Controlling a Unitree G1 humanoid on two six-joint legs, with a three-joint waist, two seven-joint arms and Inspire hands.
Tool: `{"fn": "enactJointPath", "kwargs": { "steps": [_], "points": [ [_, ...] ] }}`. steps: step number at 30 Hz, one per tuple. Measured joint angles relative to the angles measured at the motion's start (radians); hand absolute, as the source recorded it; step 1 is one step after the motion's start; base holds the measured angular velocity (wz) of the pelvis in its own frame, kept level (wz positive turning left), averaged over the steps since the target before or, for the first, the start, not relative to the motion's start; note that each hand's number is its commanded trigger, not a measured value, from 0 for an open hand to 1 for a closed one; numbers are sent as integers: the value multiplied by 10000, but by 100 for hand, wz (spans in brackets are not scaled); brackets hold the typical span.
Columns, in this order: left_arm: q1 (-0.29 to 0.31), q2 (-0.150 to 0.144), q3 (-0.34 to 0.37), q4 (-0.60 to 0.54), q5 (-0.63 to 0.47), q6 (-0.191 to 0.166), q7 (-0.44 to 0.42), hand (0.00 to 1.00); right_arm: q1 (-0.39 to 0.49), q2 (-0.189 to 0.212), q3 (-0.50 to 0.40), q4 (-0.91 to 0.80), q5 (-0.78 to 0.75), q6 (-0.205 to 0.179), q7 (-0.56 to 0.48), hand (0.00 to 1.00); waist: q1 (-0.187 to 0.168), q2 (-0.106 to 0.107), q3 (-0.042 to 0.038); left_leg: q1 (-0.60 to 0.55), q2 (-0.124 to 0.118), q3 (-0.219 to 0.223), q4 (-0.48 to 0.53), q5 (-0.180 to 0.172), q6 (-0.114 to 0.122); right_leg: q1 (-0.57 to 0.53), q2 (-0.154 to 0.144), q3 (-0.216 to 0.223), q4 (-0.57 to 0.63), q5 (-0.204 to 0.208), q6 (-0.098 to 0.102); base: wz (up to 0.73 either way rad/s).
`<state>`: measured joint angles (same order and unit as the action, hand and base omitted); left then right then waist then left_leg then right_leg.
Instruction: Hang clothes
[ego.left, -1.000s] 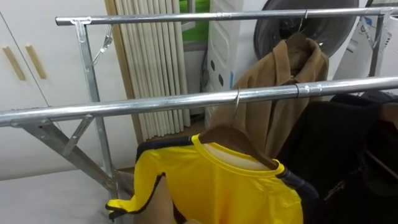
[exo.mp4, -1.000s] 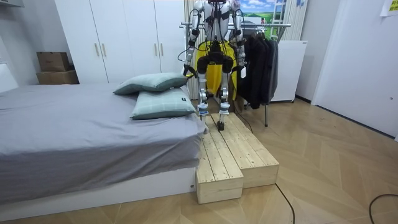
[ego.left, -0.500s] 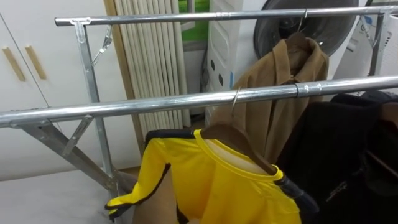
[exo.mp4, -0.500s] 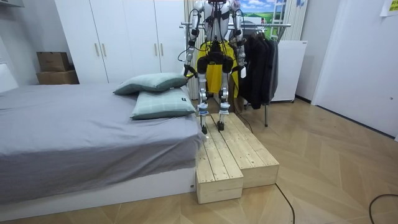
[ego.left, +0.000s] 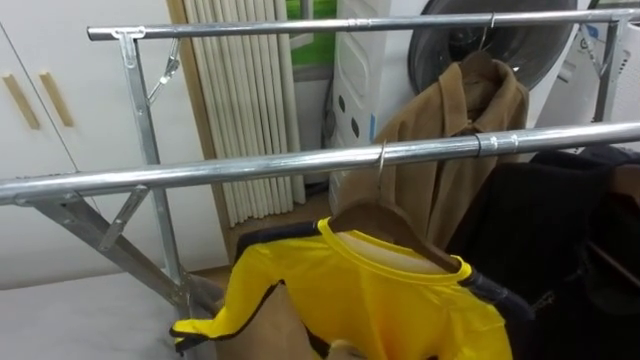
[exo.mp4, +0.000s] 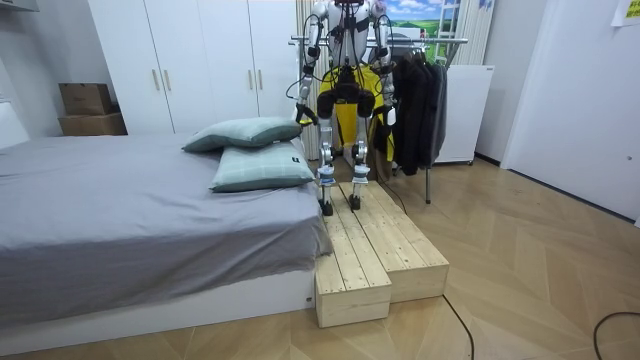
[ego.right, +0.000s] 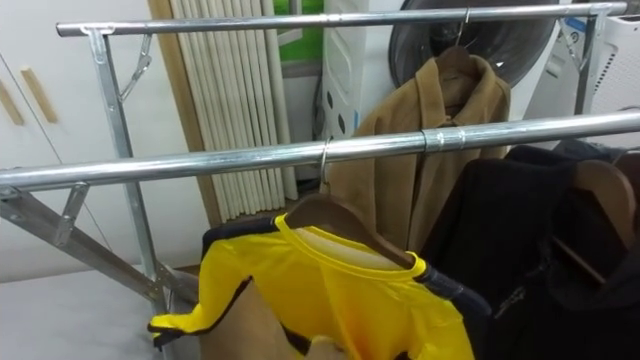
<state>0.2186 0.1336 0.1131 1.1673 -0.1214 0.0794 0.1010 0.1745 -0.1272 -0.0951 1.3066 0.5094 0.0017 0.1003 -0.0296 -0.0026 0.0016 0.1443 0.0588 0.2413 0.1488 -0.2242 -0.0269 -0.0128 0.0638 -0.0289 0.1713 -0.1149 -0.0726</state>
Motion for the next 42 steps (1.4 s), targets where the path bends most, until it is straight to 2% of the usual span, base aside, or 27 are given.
{"fn": "enactJointPath", "kwargs": {
  "steps": [7,13,21,42],
  "points": [
    [-41,8,-2,-17,6,-46,60,0,-15,-51,344,-13,-2,-242,164,0,5,-48,34,-7,2,-25,8,0,0,-4,-2,-3,-3,-1,-2,0],
    [-43,19,-194,-15,-51,-56,202,0,-77,-69,388,11,-11,-246,228,0,7,-62,67,-7,1,-26,5,0,0,-5,33,1,-3,-6,-1,0],
    [-42,12,-207,-14,-53,-64,275,0,-180,-148,734,36,-30,-239,195,0,5,-97,65,-6,1,-40,6,0,0,2,2,-5,-1,-17,-4,0],
    [-41,8,-396,-20,-37,-62,420,0,-175,-166,789,33,-28,-217,110,0,50,-83,64,-5,1,-48,5,0,0,0,57,0,-9,-18,-4,0]
  ]
}}
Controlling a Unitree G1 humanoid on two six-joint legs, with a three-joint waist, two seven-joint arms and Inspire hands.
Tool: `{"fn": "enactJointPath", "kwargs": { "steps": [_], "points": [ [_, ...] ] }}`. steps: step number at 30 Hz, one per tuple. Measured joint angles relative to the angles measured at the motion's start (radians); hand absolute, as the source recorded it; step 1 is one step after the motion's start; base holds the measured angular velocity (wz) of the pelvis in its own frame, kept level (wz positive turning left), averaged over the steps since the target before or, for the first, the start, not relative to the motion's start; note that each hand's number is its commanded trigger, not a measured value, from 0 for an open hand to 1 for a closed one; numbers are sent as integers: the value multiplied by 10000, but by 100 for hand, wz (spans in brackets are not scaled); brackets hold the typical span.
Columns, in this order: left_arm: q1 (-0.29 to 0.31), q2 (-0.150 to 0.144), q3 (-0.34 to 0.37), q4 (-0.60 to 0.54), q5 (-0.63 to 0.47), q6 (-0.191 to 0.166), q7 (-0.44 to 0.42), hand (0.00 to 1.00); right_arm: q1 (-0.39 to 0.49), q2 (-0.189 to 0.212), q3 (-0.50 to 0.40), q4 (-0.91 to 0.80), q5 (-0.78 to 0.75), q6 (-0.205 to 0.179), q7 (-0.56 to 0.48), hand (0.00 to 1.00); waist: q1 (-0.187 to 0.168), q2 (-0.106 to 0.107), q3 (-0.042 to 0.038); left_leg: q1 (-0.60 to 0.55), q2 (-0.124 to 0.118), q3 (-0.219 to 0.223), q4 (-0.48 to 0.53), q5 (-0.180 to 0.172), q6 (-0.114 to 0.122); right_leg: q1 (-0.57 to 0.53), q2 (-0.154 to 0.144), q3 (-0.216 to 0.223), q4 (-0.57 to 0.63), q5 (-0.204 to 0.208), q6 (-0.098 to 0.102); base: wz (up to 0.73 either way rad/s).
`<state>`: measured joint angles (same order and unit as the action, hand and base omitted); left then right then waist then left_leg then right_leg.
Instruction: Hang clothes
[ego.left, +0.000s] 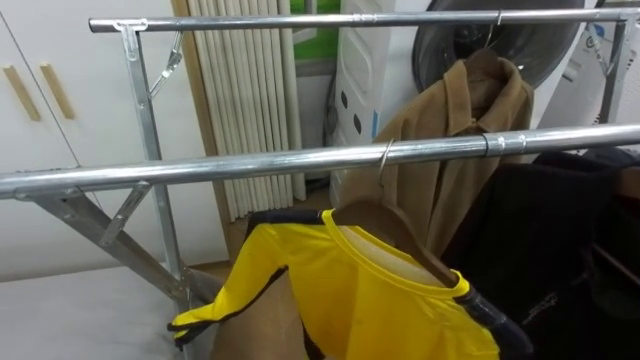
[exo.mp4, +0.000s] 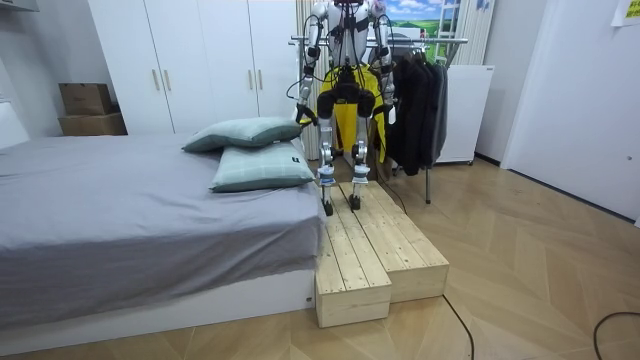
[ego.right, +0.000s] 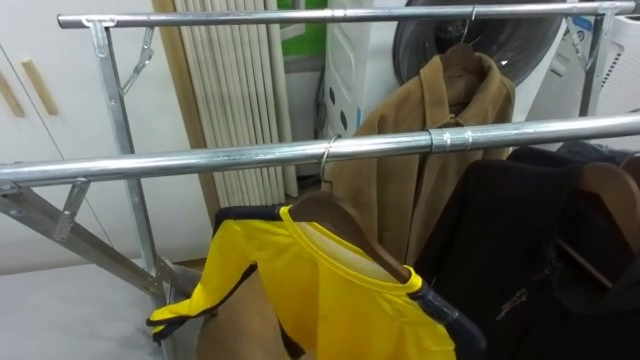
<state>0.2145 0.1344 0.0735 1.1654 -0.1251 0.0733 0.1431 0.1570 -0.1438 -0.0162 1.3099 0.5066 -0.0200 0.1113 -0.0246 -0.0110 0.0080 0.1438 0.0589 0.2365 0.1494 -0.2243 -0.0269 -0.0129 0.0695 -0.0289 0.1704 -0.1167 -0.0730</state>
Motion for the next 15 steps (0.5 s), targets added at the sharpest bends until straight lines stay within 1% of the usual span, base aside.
{"fn": "enactJointPath", "kwargs": {
  "steps": [4,8,15],
  "points": [
    [5,1,2,-1,0,23,-19,0,4,1,-4,-8,0,48,-56,0,1,10,-6,-1,0,3,0,0,0,1,-2,0,-3,1,-1,0],
    [-3,3,-1,-8,-2,63,-31,0,-16,0,-2,-41,0,218,-152,0,22,17,-13,7,0,4,0,0,0,7,3,1,-3,1,-1,0],
    [7,3,-1,-5,-2,63,-55,0,-16,-3,21,-24,1,214,-141,0,30,11,-10,41,1,9,-2,0,0,29,3,12,2,2,-3,0]
  ]
}}
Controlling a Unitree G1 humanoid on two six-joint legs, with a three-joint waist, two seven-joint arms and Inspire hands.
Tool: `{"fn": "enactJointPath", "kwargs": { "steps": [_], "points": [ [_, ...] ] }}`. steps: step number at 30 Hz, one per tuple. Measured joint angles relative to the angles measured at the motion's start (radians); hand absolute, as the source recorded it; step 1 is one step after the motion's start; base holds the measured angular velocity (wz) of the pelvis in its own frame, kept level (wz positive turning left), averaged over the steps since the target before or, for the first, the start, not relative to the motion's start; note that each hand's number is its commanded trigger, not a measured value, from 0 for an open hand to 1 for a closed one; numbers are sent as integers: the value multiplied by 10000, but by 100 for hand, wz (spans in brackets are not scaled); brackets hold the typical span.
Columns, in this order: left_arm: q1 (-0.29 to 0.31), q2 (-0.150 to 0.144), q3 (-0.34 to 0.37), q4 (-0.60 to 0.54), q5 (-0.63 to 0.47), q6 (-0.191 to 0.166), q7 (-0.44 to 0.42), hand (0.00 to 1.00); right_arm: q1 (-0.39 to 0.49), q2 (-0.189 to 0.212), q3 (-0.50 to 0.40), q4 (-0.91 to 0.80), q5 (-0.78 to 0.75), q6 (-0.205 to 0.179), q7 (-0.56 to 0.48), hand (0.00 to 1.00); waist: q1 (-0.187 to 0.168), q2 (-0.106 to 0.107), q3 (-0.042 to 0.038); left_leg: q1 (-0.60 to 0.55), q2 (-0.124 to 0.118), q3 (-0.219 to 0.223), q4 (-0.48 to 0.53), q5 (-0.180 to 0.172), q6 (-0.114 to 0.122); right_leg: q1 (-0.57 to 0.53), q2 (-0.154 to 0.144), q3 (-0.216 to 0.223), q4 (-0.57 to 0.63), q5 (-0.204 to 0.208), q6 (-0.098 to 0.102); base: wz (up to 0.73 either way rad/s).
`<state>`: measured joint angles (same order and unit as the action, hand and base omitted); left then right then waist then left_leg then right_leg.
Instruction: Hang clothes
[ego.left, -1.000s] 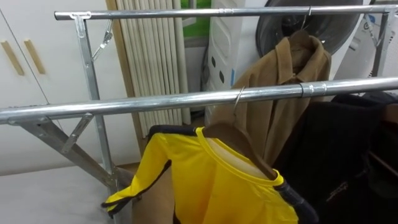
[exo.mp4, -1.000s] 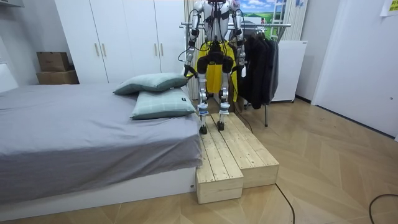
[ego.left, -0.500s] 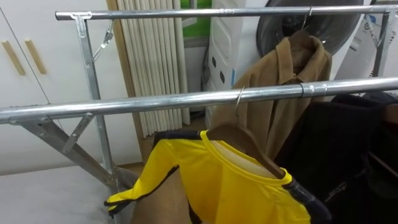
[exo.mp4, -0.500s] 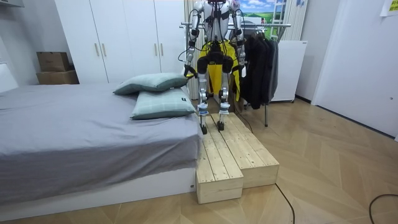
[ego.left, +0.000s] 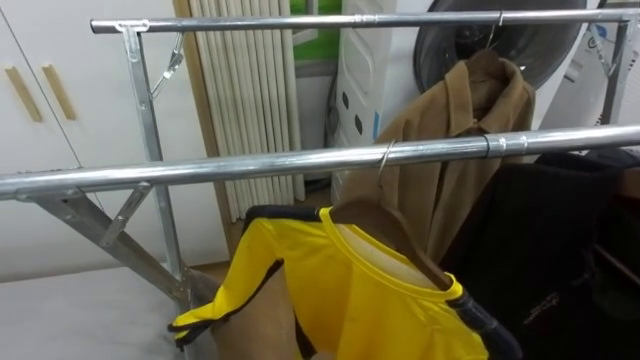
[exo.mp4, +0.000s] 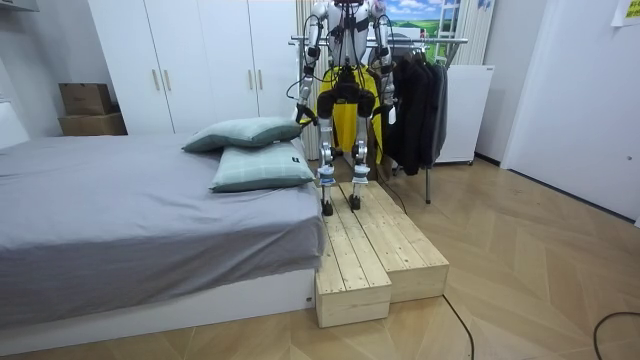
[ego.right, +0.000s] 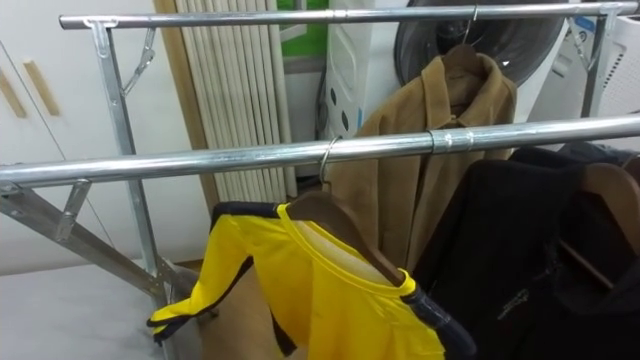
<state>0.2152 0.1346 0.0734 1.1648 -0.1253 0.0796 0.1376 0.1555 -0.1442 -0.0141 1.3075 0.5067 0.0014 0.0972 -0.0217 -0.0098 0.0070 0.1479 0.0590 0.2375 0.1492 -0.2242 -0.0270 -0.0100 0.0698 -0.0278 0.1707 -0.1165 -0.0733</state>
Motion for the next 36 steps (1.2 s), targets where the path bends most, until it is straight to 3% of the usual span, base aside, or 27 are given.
{"fn": "enactJointPath", "kwargs": {
  "steps": [28,36],
  "points": [
    [8,25,-258,19,-13,-22,103,0,-156,-83,367,-4,-33,-145,11,0,-10,7,10,44,1,-23,0,0,0,58,-56,-36,11,-1,0,0],
    [128,34,-181,8,14,-200,63,0,-164,-133,383,-241,-452,-140,43,0,10,-16,21,-30,-16,-342,86,-5,2,81,-192,-477,181,-162,-35,12]
  ]
}}
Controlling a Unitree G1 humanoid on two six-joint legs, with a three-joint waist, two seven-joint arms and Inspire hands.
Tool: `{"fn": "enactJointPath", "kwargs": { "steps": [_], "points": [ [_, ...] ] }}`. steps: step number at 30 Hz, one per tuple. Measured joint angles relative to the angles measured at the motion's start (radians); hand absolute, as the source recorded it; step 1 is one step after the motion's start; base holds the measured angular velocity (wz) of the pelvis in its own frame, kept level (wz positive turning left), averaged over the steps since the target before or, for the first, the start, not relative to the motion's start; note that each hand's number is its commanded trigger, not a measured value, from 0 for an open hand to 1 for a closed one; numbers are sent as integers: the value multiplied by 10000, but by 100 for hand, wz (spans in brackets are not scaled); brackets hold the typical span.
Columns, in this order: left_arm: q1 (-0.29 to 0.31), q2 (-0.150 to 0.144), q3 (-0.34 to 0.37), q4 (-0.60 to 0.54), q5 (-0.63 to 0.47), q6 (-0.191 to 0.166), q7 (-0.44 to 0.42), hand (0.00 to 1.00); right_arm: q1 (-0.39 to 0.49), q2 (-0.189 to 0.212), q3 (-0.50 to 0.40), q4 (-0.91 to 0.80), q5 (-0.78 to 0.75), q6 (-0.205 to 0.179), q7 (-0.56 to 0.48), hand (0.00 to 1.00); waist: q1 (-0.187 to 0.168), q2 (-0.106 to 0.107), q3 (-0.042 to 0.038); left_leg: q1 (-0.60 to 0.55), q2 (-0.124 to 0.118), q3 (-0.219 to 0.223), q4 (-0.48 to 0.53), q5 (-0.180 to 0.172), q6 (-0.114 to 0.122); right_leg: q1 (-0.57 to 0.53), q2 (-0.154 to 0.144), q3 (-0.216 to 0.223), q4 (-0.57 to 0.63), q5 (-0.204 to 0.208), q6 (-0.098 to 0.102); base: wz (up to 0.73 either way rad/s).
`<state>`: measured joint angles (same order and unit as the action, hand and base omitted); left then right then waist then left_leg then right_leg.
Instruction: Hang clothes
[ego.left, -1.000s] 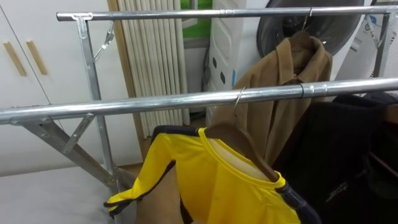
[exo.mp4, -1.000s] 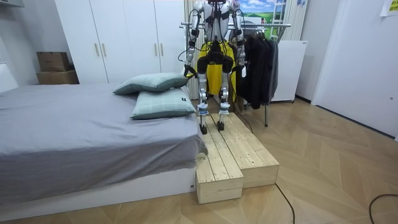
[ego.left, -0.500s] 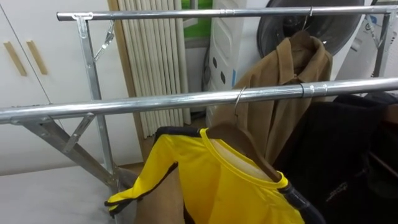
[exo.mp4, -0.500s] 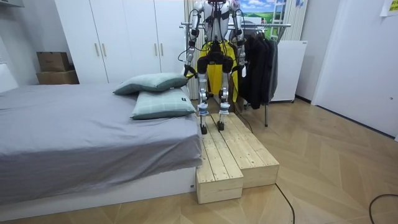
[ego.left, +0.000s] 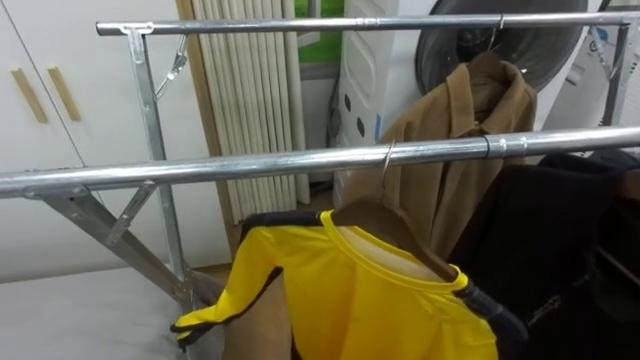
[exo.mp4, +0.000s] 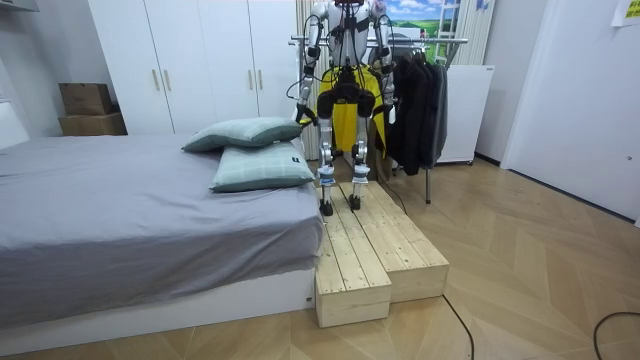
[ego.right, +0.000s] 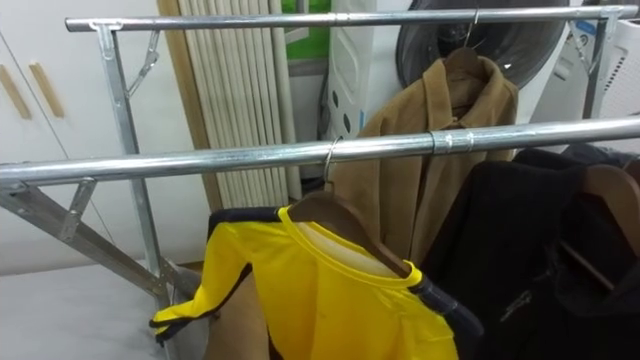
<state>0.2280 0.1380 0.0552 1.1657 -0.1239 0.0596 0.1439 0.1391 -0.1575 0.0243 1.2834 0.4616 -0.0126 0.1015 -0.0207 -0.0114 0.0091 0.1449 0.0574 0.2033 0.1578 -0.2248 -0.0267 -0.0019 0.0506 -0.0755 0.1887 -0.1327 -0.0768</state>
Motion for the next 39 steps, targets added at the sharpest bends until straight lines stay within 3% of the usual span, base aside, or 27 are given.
{"fn": "enactJointPath", "kwargs": {
  "steps": [6,7,9,10,11,12,13,14,15,16,17,18,19,20,22,23,24,26,27,28,29,30,32,34,39],
  "points": [
    [-1,-30,99,-87,575,-365,-57,0,-144,-153,87,5,-757,44,78,0,204,85,-37,-714,1,-753,554,-55,-17,37,-209,-1027,14,-152,-78,46],
    [-2,0,100,-238,751,-392,-83,0,-233,-239,257,-1,-963,124,81,0,239,79,-58,-1030,-8,-986,837,-54,-20,49,-281,-1416,55,-165,-96,98],
    [-29,15,189,-616,1095,-418,-222,0,-441,-404,321,0,-1623,258,67,0,299,58,-47,-1607,-7,-1039,1257,-32,-46,34,-347,-2246,117,-244,-123,135],
    [-146,19,224,-753,1246,-420,-317,0,-596,-488,276,12,-2001,354,34,0,324,17,-39,-1924,3,-934,1308,25,-76,53,-516,-2986,114,-364,-141,176],
    [-323,67,282,-840,1365,-417,-421,0,-825,-474,113,76,-2439,399,-11,0,373,-109,-33,-2089,26,-452,1359,262,-55,-27,-806,-3835,57,-505,-148,183],
    [-401,109,294,-844,1396,-397,-459,0,-908,-460,3,68,-2611,414,-18,0,398,-292,11,-2220,107,55,1635,249,17,4,-914,-4272,42,-597,-153,187],
    [-438,210,262,-842,1626,-353,-563,0,-992,-482,-179,-20,-2787,506,-67,0,425,-180,1,-2380,535,1136,2670,-114,272,148,-945,-5014,63,-762,-142,188],
    [-420,256,250,-834,1695,-291,-709,0,-1079,-468,-300,-77,-2810,609,-139,0,471,-69,24,-2314,983,2130,3567,-515,349,308,-948,-5729,214,-938,-132,221],
    [-387,294,302,-815,1773,-196,-775,0,-1097,-433,-325,-122,-2771,697,-150,0,508,-24,28,-2130,1335,2762,3988,-818,292,433,-978,-6447,436,-1150,-119,181],
    [-409,306,319,-787,1768,-180,-803,0,-1098,-413,-363,-109,-2743,729,-142,0,521,-18,34,-2012,1419,2976,4049,-949,251,482,-1010,-6790,570,-1255,-98,183],
    [-383,311,380,-679,1770,-153,-842,0,-1160,-408,-458,-111,-2711,839,-109,0,518,-17,32,-1768,1505,3232,4026,-1150,32,602,-1092,-7502,748,-1431,-28,148],
    [-384,315,405,-613,1768,-140,-852,0,-1174,-425,-466,-104,-2670,898,-96,0,520,-15,34,-1649,1531,3341,3981,-1211,-46,660,-1148,-7833,815,-1493,18,184],
    [-396,312,432,-488,1780,-130,-884,0,-1177,-464,-564,-87,-2652,948,-65,0,510,8,23,-1456,1513,3470,3797,-1301,-107,748,-1253,-8477,935,-1562,116,175],
    [-401,288,411,-420,1763,-116,-929,0,-1170,-504,-706,-95,-2579,984,-42,0,492,3,16,-1306,1341,3470,3359,-1322,-114,778,-1478,-9141,1172,-1673,210,173],
    [-427,207,396,-382,1793,-90,-944,0,-1106,-526,-928,-87,-2522,982,34,0,331,23,-5,-1189,1052,3434,2767,-1315,-109,886,-1875,-10045,1641,-1815,415,165],
    [-454,147,414,-296,1827,-67,-952,0,-1068,-523,-1065,13,-2484,980,112,0,265,73,-21,-1214,1004,3391,2324,-1293,-141,918,-2103,-10207,2045,-1873,518,151],
    [-470,128,420,-240,1824,-55,-949,0,-1039,-495,-1096,44,-2408,978,127,0,258,78,-20,-1241,937,3190,2239,-1280,-78,890,-2247,-9844,2351,-1872,522,150],
    [-739,175,402,-3,1803,-54,-953,0,-665,-292,-1344,41,-2112,1008,229,0,-35,-35,20,-1387,497,1655,2137,-1054,281,611,-2417,-6498,3121,-1645,503,186],
    [-788,203,390,57,1803,-53,-943,0,-579,-255,-1489,33,-1999,1008,256,0,-134,-25,38,-1371,409,1306,2094,-1003,339,460,-2371,-5793,3280,-1605,477,180],
    [-784,256,394,77,1749,-53,-911,0,-438,-202,-1629,7,-1952,989,265,0,-209,-26,-36,-1353,257,681,1998,-909,427,291,-2132,-4518,3219,-1612,549,138],
    [-814,243,402,75,1726,-51,-863,0,-433,-141,-1625,-45,-1914,982,259,0,-238,-38,-45,-1341,131,186,1841,-797,479,149,-1794,-3528,2759,-1625,662,128],
    [-828,262,403,74,1717,-50,-840,0,-426,-110,-1627,-61,-1895,982,261,0,-264,-56,-48,-1349,113,-96,1766,-729,486,45,-1620,-2998,2451,-1578,707,131],
    [-858,329,422,68,1519,-64,-802,0,-324,23,-1647,-34,-1764,970,256,0,-332,-223,-28,-1366,-45,-1002,1615,-540,469,-14,-1123,-1596,744,-444,1004,129],
    [-734,318,412,76,1515,13,-733,0,-266,45,-1638,2,-1761,976,244,0,-219,-176,-111,-1315,-102,-1381,1478,-495,378,409,-934,-1718,241,-212,919,65],
    [-428,242,420,94,1592,193,-675,0,-434,-68,-1533,15,-1743,1007,352,0,53,-2,-70,-1112,-92,-1651,1126,-420,273,748,-830,-1738,-43,-204,893,17]
  ]
}}
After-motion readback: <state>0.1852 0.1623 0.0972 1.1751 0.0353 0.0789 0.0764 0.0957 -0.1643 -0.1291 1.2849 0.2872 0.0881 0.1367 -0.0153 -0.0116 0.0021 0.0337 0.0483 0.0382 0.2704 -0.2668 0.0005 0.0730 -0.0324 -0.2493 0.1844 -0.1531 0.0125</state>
